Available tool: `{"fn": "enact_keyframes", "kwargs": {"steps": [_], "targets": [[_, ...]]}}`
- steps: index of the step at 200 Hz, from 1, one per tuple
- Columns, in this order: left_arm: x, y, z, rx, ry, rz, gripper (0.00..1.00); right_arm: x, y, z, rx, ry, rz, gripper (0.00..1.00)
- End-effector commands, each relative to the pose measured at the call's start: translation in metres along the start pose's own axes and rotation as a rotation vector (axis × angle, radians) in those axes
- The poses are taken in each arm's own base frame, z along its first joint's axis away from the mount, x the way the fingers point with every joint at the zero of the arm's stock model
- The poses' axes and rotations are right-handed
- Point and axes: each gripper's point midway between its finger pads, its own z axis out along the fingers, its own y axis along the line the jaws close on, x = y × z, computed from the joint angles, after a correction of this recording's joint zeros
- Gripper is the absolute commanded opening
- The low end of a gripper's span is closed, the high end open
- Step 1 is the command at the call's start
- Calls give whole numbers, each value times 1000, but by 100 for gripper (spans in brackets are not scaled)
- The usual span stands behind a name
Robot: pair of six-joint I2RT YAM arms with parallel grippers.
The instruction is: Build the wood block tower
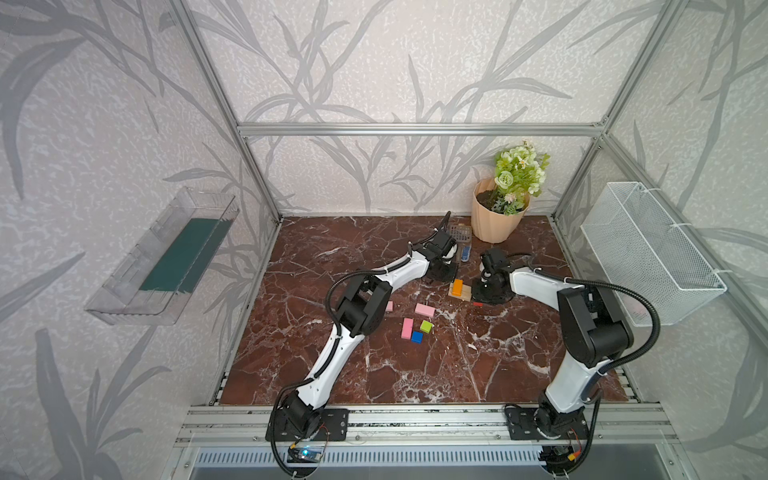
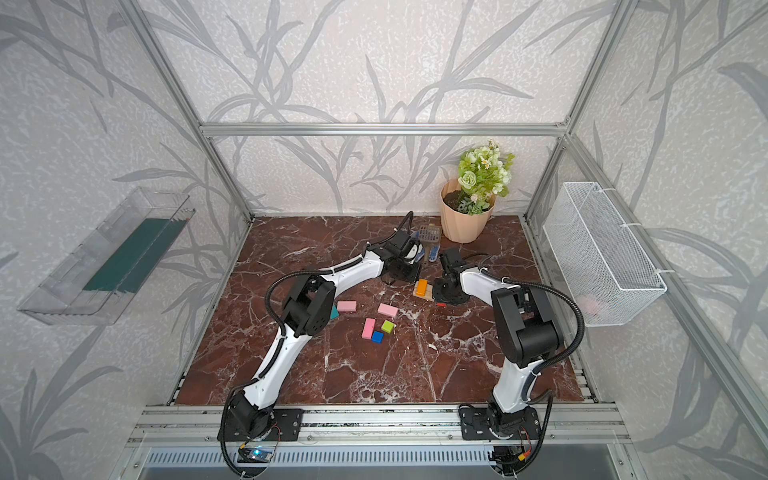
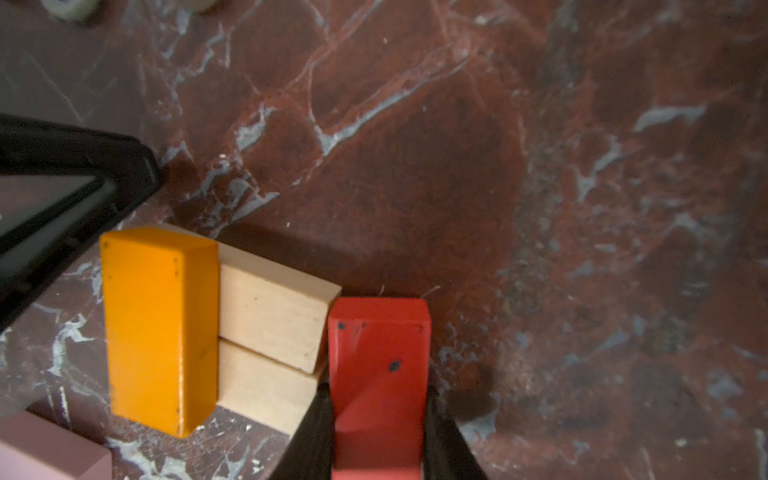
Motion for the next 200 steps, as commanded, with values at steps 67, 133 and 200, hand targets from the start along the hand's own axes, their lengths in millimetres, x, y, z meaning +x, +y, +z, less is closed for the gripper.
{"fn": "enact_keyframes", "kwargs": {"steps": [67, 133, 200], "targets": [[46, 21, -7, -110, 116, -14, 6, 13, -8, 13, 51, 65, 3, 31], [26, 48, -28, -149, 63, -87, 6, -1, -10, -14, 89, 20, -16, 31], [20, 38, -64, -126, -15, -77, 13, -5, 3, -40, 62, -26, -41, 31]]}}
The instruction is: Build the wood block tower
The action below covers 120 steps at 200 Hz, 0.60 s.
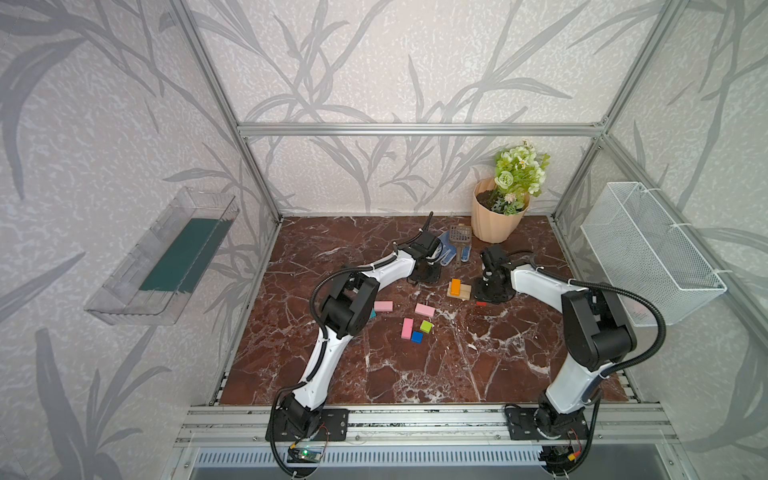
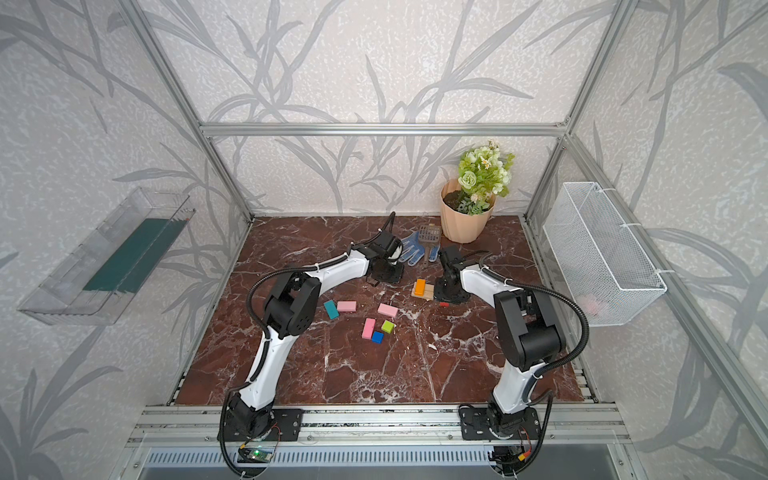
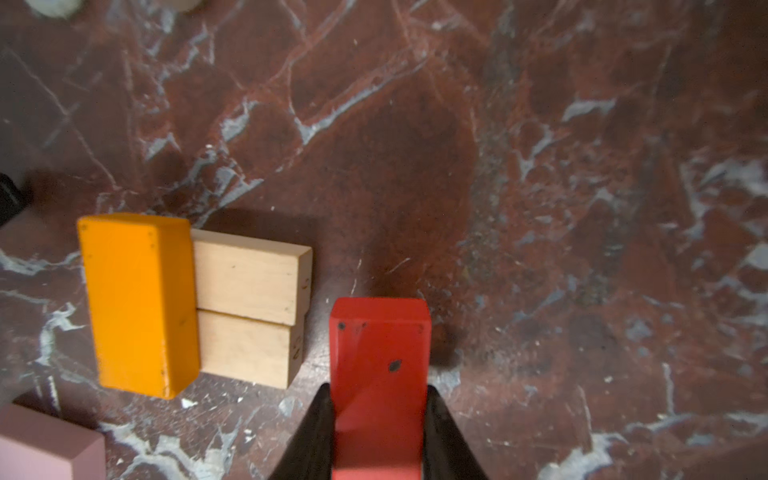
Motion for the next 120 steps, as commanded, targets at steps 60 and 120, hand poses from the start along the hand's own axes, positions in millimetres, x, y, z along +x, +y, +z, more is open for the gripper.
{"fn": "enact_keyframes", "kwargs": {"steps": [60, 120], "targets": [[-2, -27, -44, 48, -72, 29, 13, -11, 29, -21, -33, -43, -49, 32], [-1, -38, -42, 81, -63, 32, 13, -22, 46, -3, -48, -25, -51, 32]]}}
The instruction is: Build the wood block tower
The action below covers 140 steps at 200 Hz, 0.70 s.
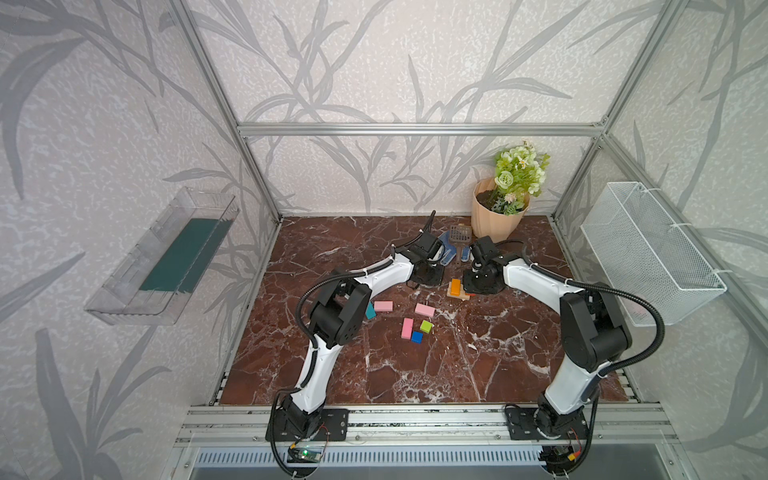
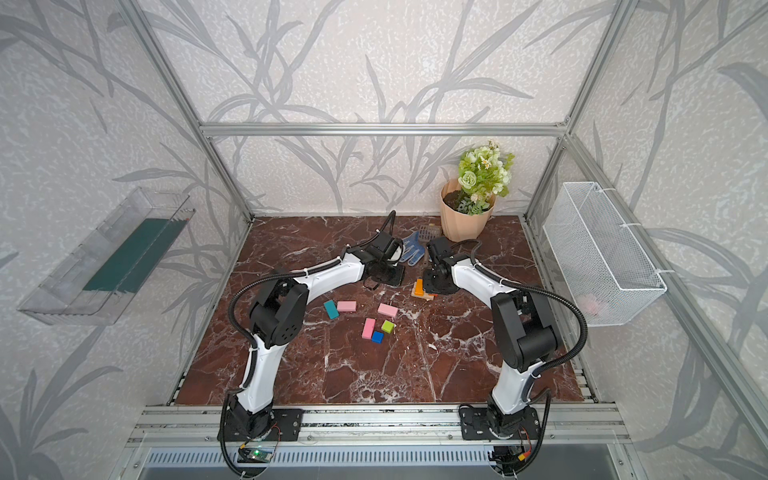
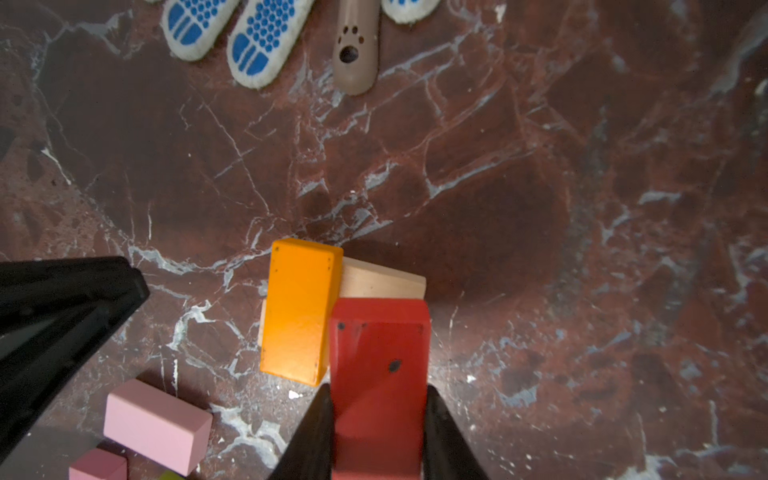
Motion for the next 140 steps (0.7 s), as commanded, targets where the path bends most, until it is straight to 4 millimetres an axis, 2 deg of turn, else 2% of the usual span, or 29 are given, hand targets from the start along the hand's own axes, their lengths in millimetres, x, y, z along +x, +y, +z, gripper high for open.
{"fn": "enact_keyframes", "kwargs": {"steps": [1, 69, 106, 140], "targets": [[-4, -9, -9, 18, -15, 5, 13, -1, 4, 7, -1, 22, 10, 32], [-5, -14, -12, 33, -19, 12, 12, 0, 6, 20, 0, 40, 10, 37], [-4, -15, -12, 35, -18, 13, 12, -1, 8, 18, -9, 29, 13, 45], [-5, -16, -14, 37, -20, 16, 12, -4, 9, 11, -17, 16, 13, 46]]}}
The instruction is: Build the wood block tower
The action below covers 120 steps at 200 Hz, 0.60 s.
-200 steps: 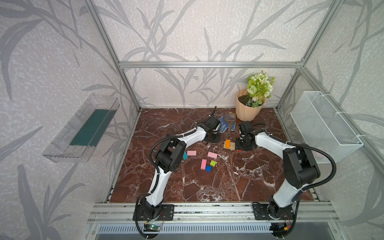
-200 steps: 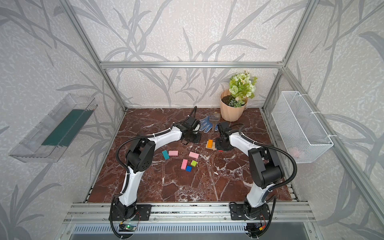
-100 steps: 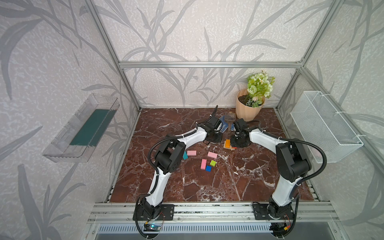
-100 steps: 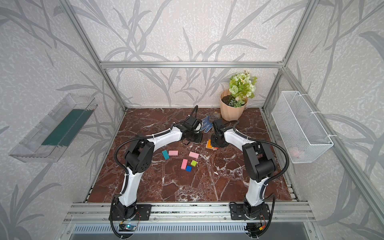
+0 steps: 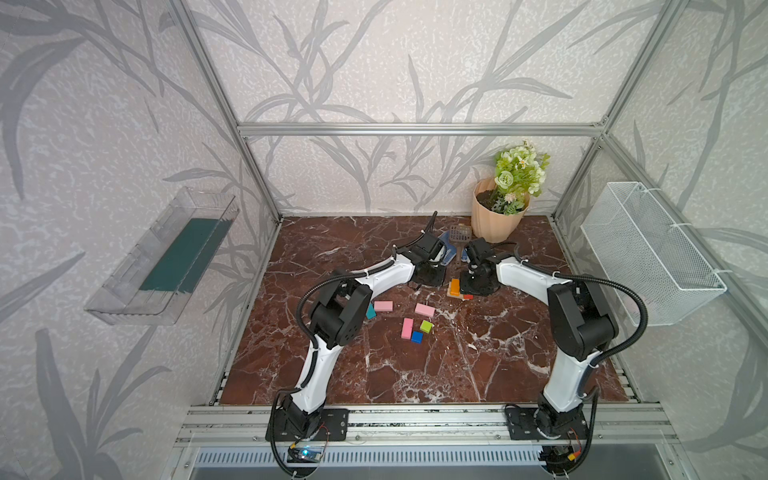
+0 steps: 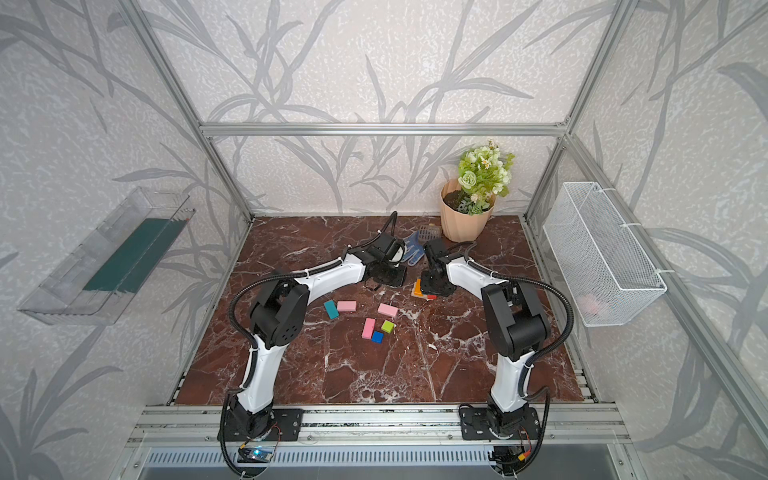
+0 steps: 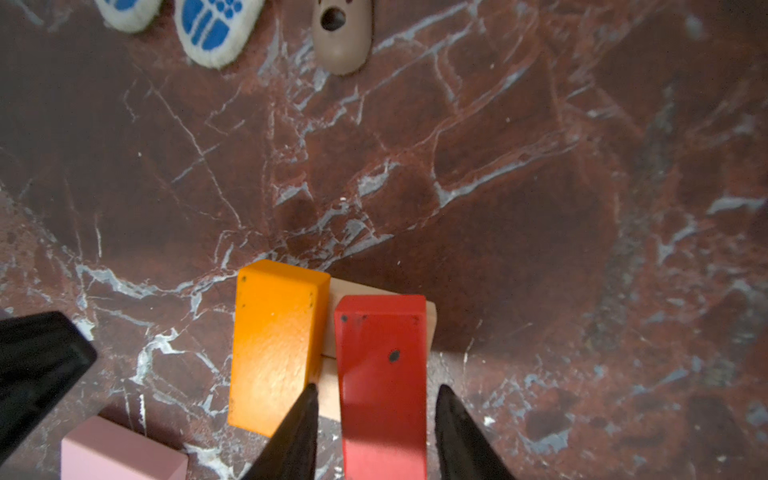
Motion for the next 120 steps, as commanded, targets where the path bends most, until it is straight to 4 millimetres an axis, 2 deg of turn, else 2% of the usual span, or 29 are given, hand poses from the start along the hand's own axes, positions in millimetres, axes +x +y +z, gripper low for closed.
{"fn": "enact_keyframes", "kwargs": {"steps": [1, 64, 75, 79, 120], "targets": [[-7, -10, -14, 23, -26, 11, 12, -8, 8, -11, -25, -29, 0, 46], [-3, -14, -12, 32, -14, 20, 12, -10, -5, -46, -2, -98, 0, 47], [-2, -16, -11, 34, -11, 23, 11, -7, -12, -45, 13, -96, 7, 47], [-1, -17, -10, 35, -10, 24, 12, -9, -14, -54, 8, -120, 13, 47], [5, -23, -3, 44, 7, 38, 12, -2, -41, -45, 27, -123, 51, 46]]}}
